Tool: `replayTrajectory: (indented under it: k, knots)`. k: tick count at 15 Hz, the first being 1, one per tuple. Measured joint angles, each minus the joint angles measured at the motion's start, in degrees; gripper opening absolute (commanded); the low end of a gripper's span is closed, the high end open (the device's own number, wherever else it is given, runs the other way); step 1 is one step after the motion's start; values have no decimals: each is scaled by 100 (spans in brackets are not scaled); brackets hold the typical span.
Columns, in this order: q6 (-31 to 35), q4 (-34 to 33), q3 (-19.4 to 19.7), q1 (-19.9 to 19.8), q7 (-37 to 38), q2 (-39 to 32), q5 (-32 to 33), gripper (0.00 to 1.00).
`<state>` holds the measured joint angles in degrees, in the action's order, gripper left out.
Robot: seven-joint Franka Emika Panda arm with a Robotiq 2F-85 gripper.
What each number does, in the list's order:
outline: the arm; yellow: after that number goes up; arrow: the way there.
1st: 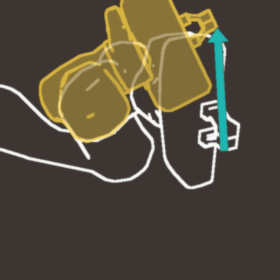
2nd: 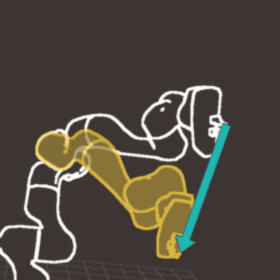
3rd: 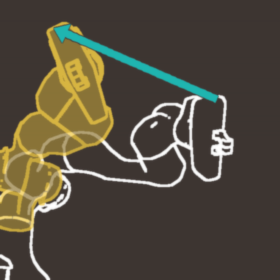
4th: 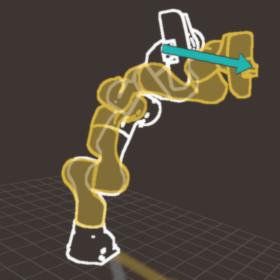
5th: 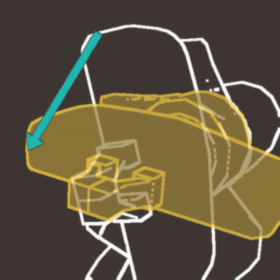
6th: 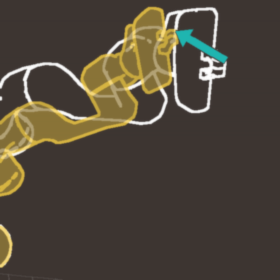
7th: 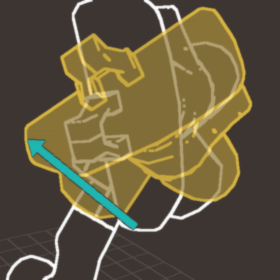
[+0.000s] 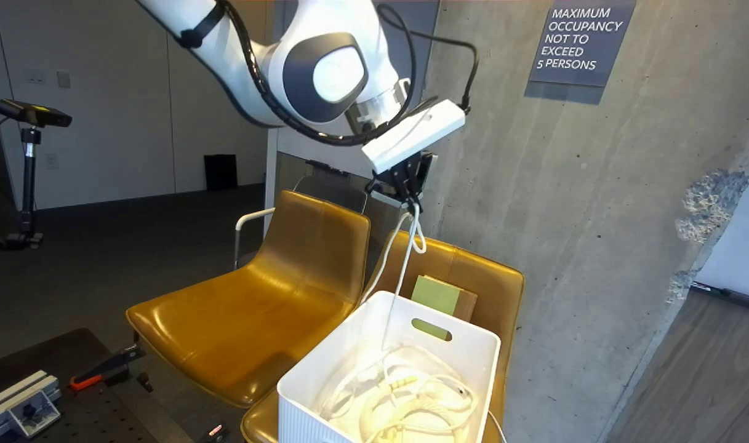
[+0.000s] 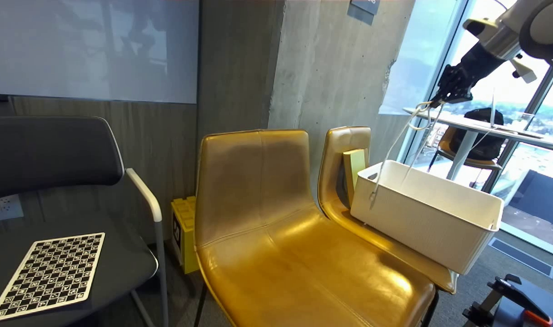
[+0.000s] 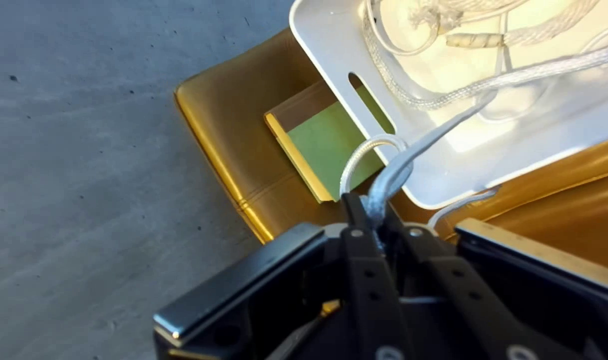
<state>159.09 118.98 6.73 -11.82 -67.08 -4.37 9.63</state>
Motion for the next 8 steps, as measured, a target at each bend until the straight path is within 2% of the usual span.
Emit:
replayTrajectory:
  k: [5, 8]
  knots:
    - [-1053, -1047, 242, -458, -1112, 270, -1652, 2]
    - [-1788, -1339, 554, -519, -1680, 410, -2152, 2]
